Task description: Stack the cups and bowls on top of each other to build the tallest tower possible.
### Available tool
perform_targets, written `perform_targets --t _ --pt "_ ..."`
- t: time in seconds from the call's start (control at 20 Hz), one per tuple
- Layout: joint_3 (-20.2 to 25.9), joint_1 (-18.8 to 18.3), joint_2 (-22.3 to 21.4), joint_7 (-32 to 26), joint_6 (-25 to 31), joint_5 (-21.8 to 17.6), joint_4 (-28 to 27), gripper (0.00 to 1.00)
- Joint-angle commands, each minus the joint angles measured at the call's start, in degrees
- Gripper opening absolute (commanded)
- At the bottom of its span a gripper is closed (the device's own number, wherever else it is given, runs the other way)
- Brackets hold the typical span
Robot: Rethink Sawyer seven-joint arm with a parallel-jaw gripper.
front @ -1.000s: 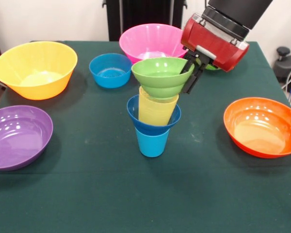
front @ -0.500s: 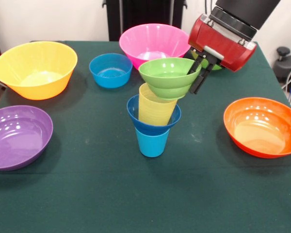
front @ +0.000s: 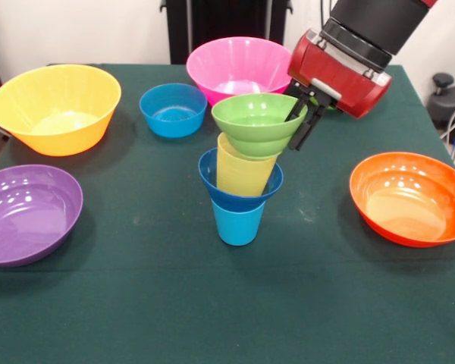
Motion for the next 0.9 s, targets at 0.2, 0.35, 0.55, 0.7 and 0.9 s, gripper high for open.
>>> perform_targets --t 0.2,0.35,0.55,0.7,0.9 --pt "3.99 -0.98 2.61 11.65 -2.73 1.28 4.84 0.0" --pt "4.01 -1.0 2.58 11.73 -2.87 1.42 5.07 0.0" --pt "3.8 -0.78 2.63 12.1 -2.86 1.64 5.44 0.0" --pt "3.83 -0.72 2.6 12.09 -3.3 1.63 5.97 0.0" --pt "3.85 -0.84 2.59 11.73 -3.7 1.66 6.17 0.0"
